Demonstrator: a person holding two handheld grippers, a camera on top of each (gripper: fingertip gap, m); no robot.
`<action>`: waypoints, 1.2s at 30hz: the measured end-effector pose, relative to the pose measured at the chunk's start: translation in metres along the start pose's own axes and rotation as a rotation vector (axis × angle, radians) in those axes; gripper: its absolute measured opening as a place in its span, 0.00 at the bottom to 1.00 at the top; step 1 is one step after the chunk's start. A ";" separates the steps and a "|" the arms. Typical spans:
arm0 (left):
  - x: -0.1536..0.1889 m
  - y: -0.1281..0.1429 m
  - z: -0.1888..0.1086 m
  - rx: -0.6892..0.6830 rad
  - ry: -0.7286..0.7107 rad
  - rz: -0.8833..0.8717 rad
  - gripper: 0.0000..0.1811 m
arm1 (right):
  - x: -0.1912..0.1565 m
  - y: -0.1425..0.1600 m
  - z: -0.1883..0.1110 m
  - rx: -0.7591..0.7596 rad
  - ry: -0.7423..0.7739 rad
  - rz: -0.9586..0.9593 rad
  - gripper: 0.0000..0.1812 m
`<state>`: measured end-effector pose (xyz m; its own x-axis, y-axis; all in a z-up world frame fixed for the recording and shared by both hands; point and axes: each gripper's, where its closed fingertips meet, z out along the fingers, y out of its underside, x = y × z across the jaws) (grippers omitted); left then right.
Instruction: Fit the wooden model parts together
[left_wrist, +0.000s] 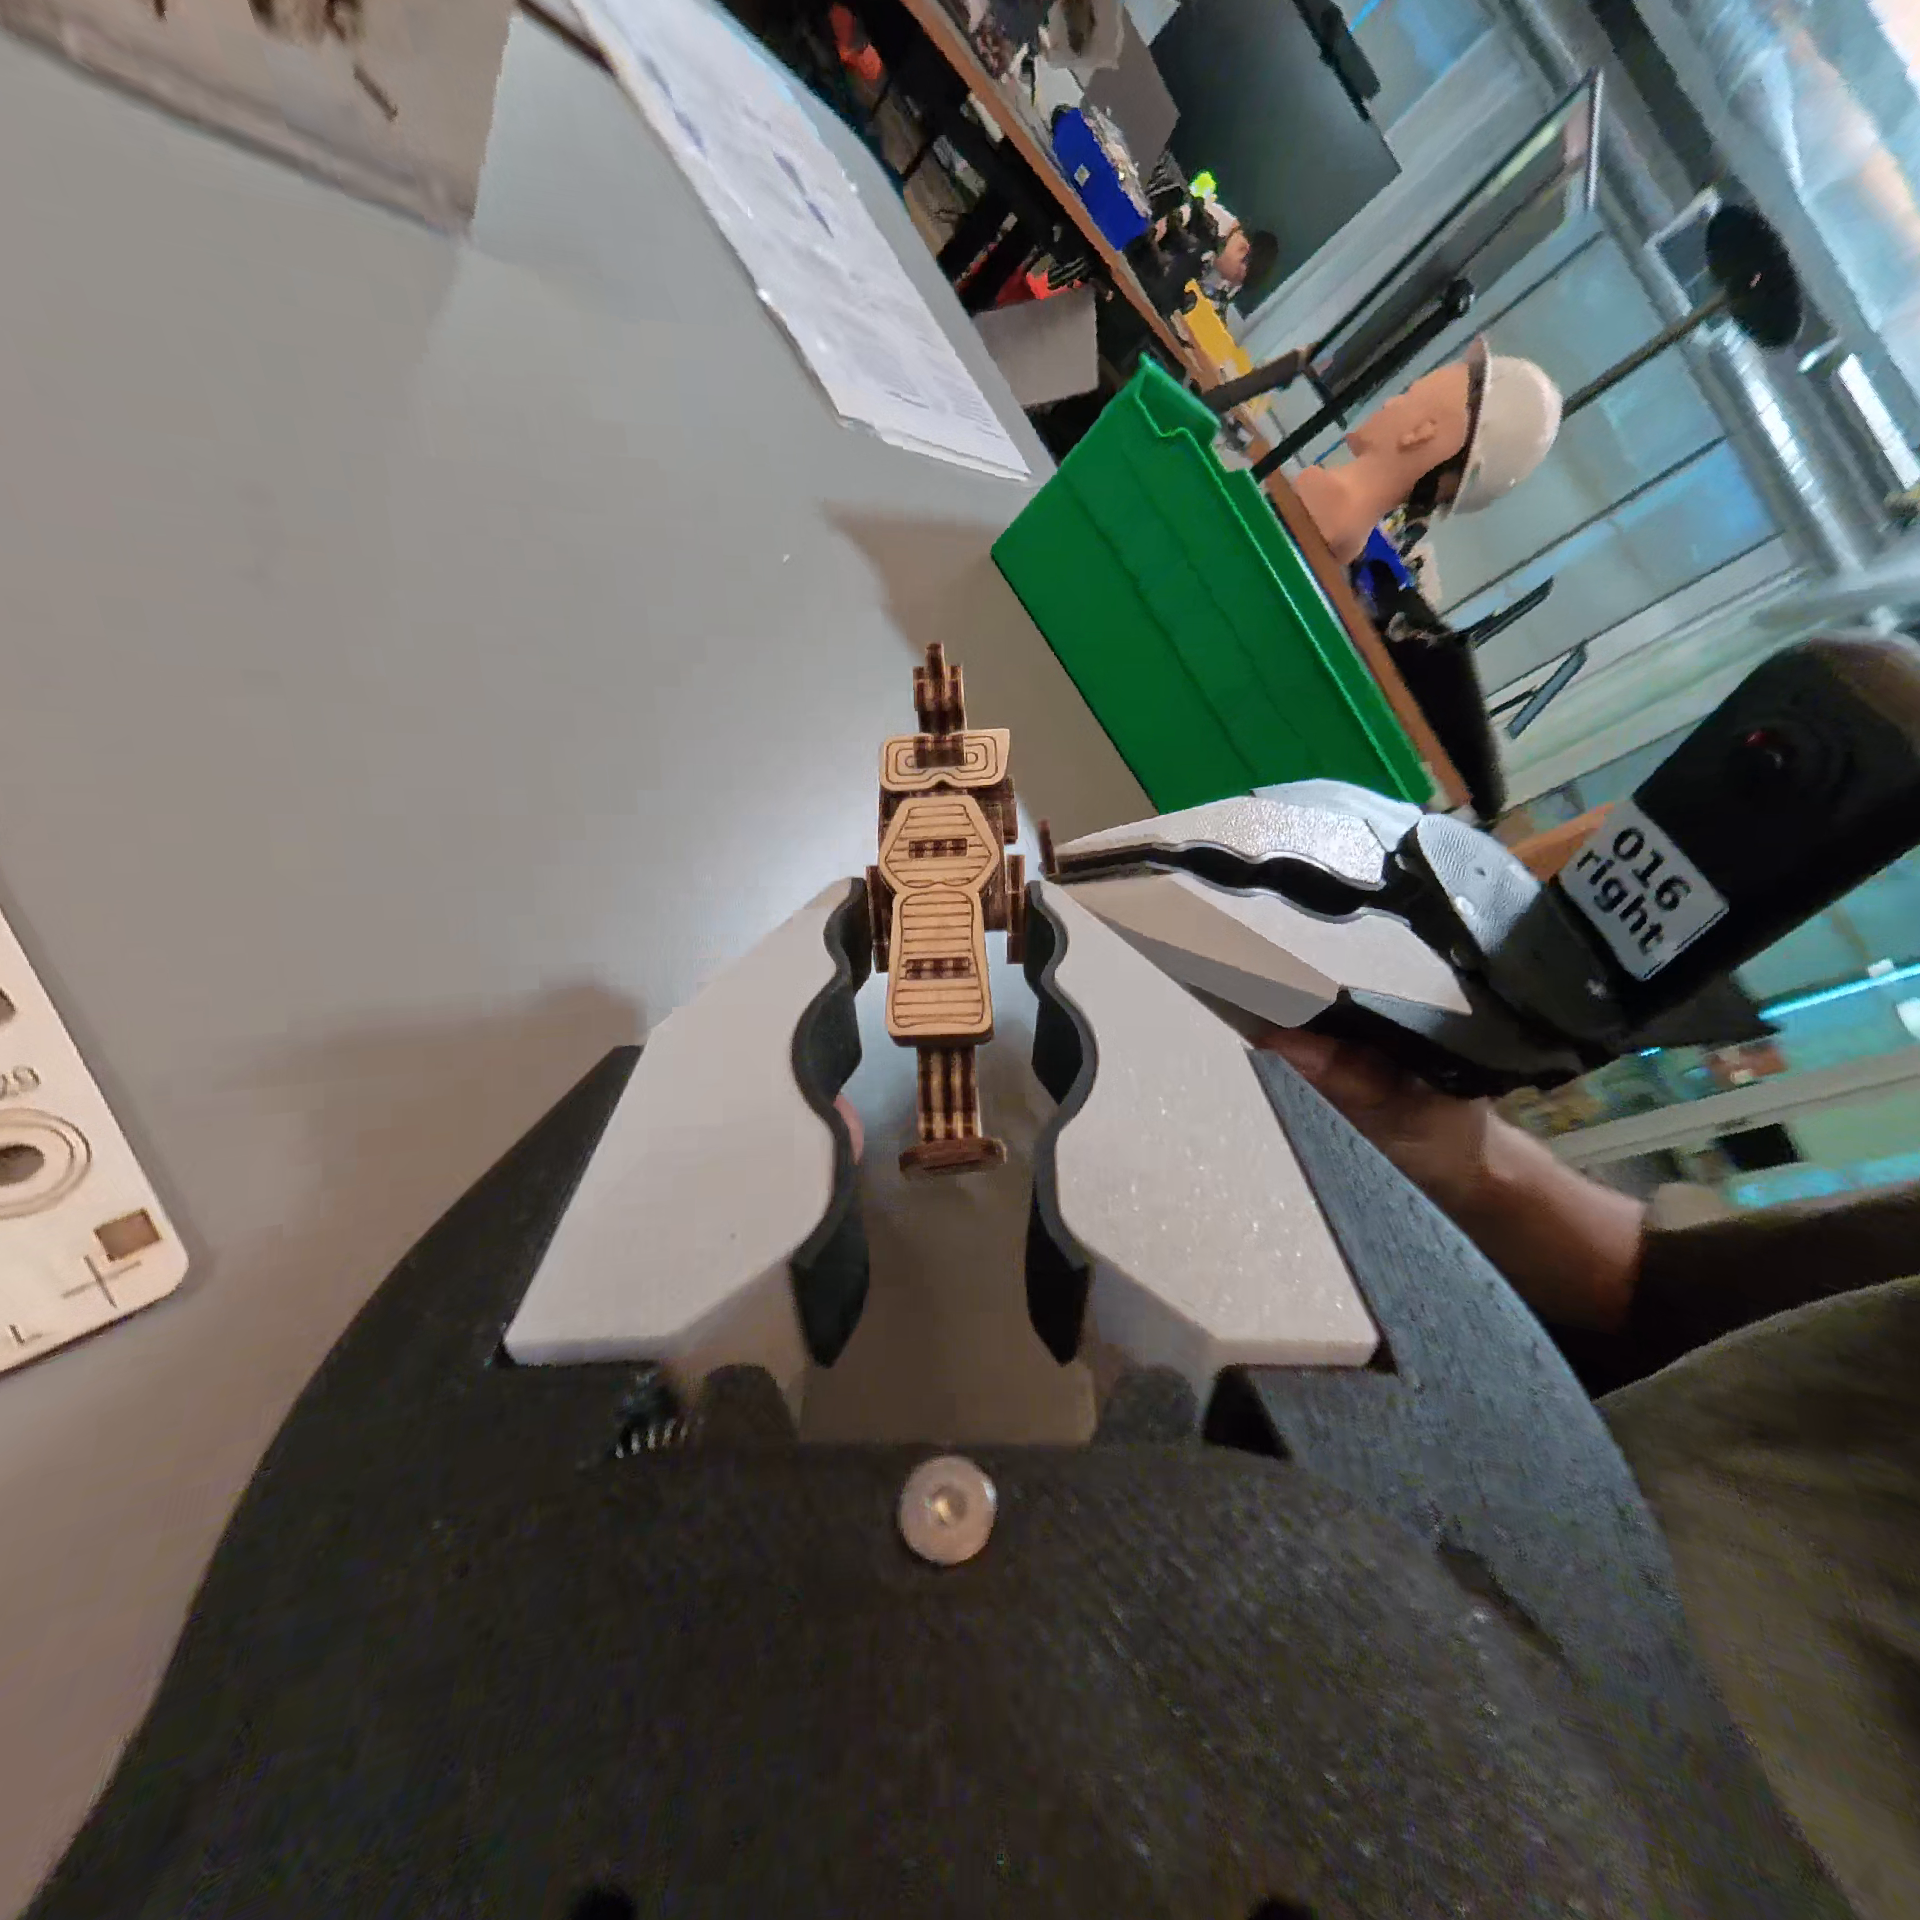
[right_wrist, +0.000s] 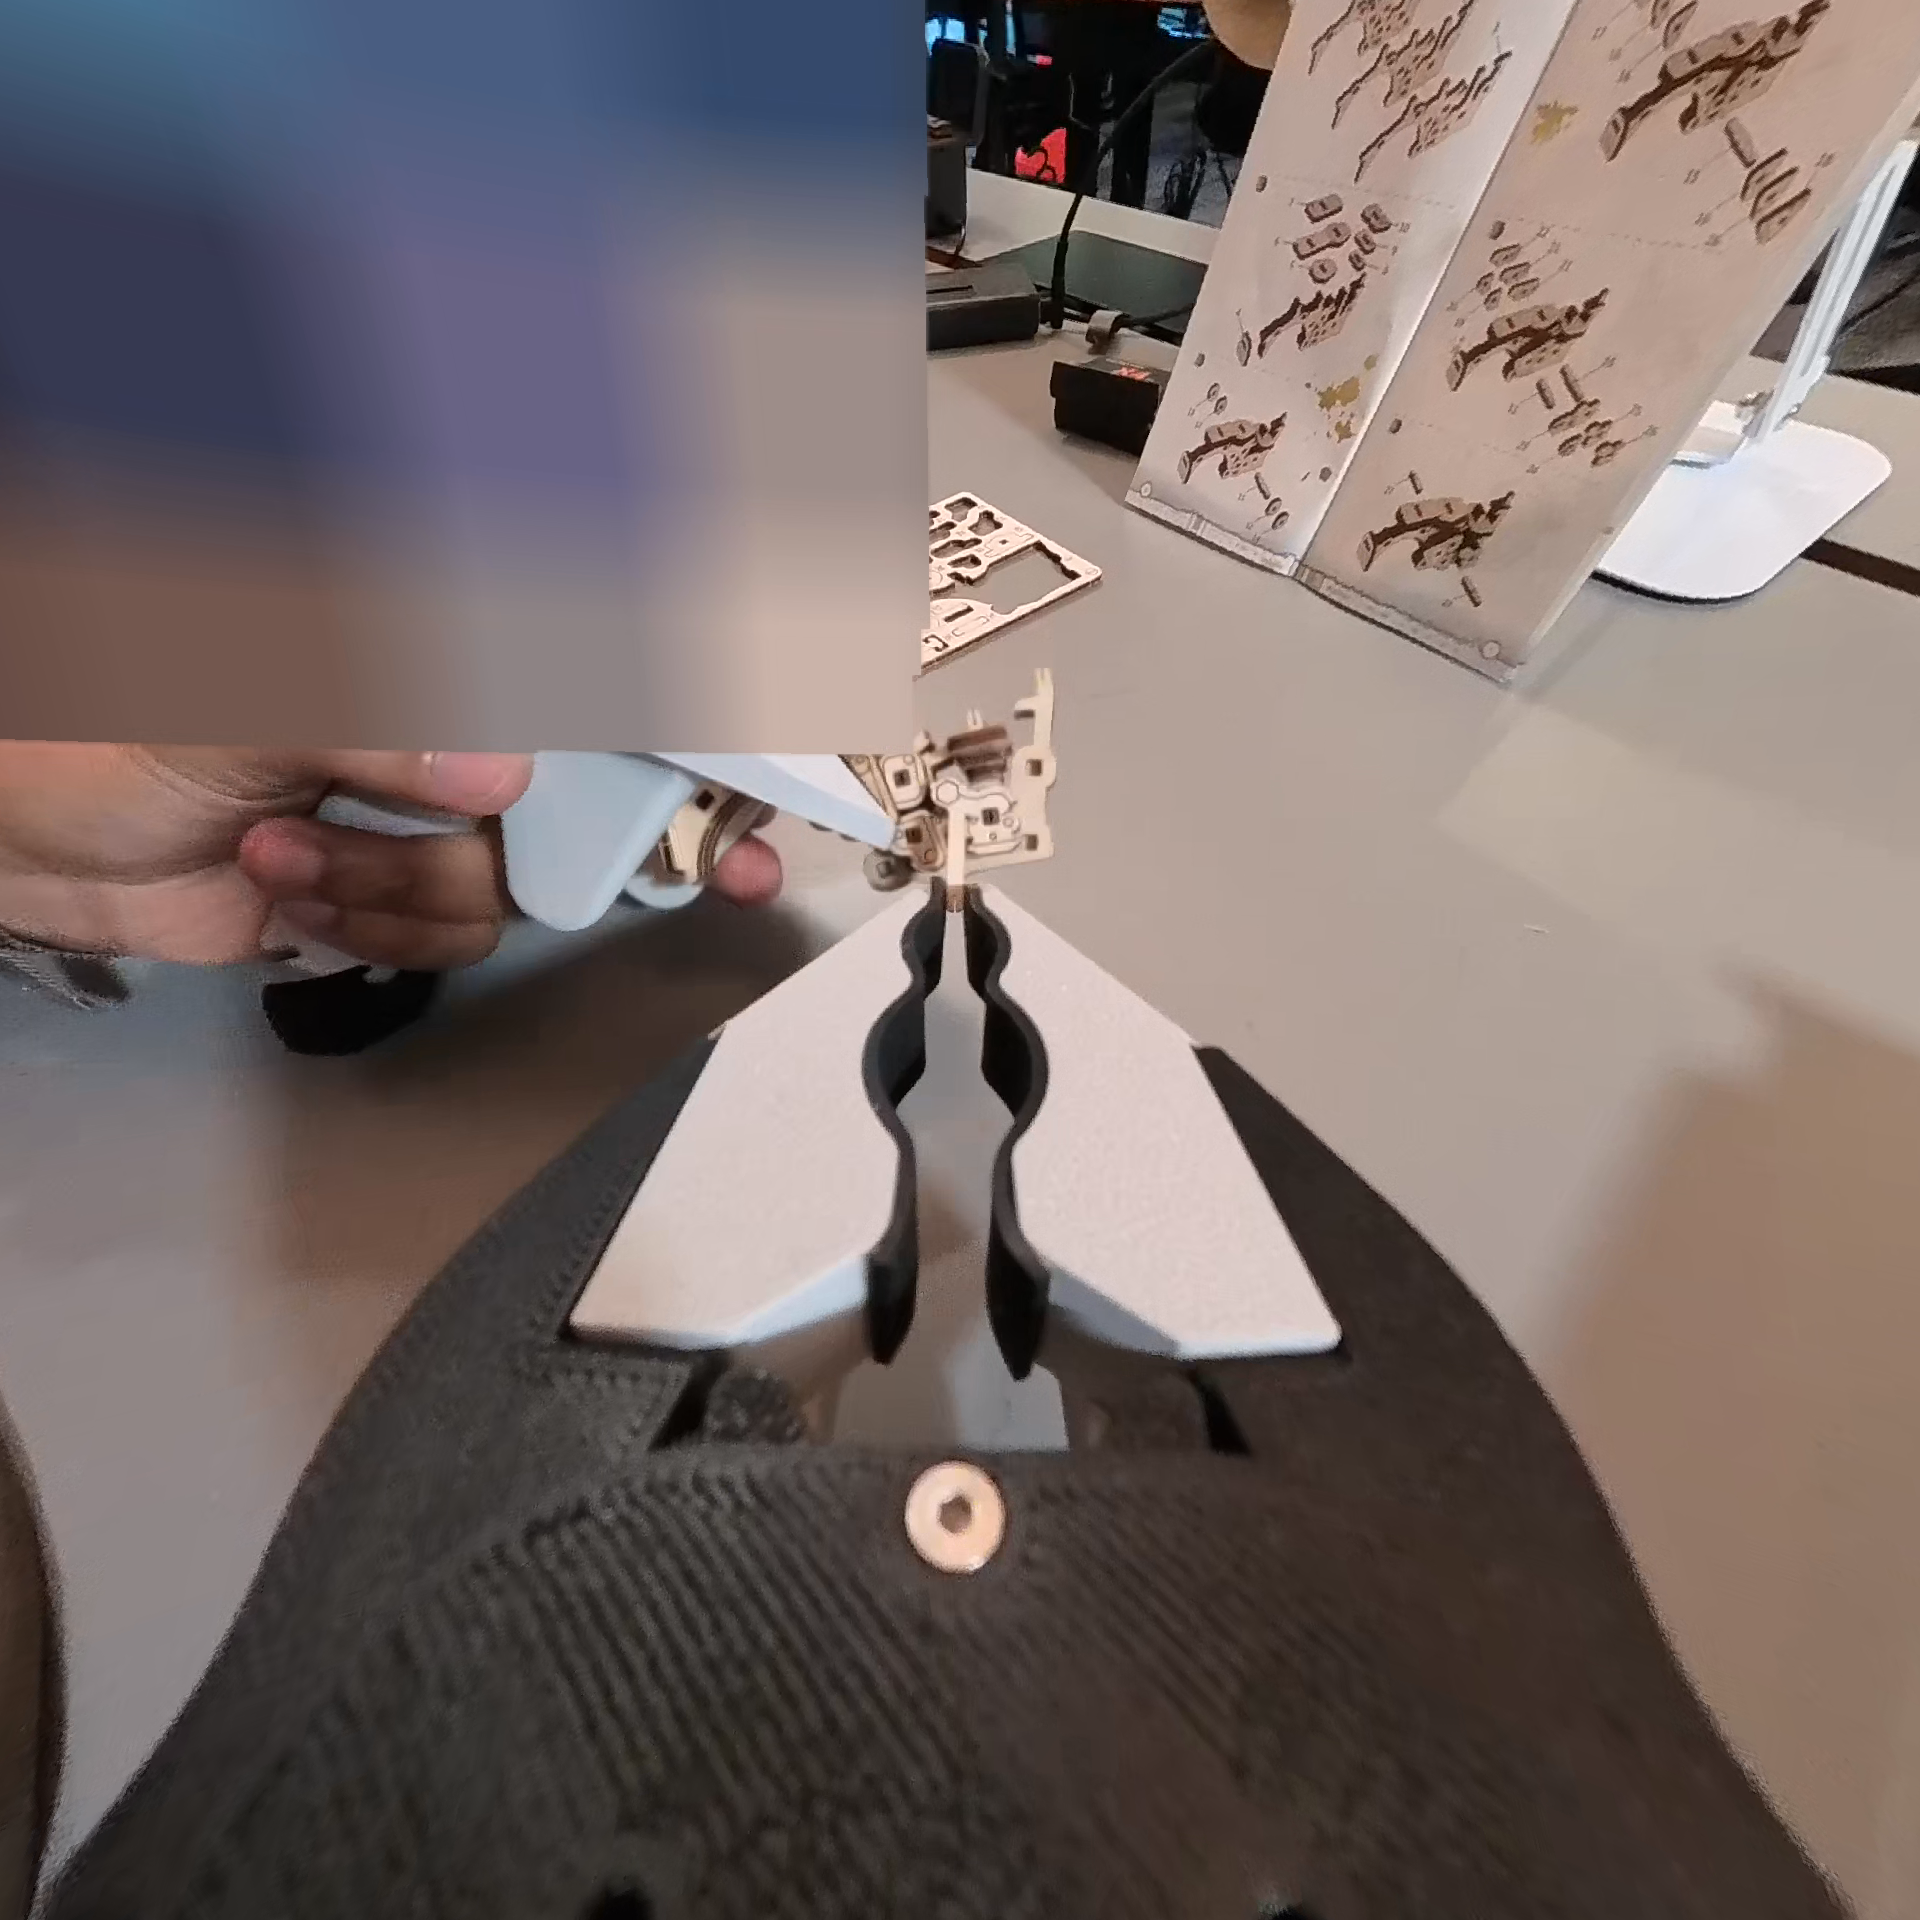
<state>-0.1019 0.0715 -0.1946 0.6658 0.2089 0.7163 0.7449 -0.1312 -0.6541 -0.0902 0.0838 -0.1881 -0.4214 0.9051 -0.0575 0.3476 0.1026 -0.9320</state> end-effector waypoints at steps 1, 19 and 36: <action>-0.002 0.001 0.001 -0.004 0.015 -0.056 0.14 | 0.001 0.000 0.000 -0.002 0.001 0.007 0.01; -0.005 0.002 0.002 -0.030 0.109 -0.264 0.14 | -0.008 0.009 0.000 -0.050 -0.032 -0.015 0.00; -0.001 -0.001 0.001 -0.028 -0.044 0.157 0.14 | -0.012 0.017 -0.001 -0.094 0.016 -0.188 0.01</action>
<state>-0.1032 0.0723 -0.1949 0.7722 0.2260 0.5939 0.6330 -0.1925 -0.7498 -0.0783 0.0747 -0.2028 -0.4730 0.8727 0.1211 0.3412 0.3081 -0.8881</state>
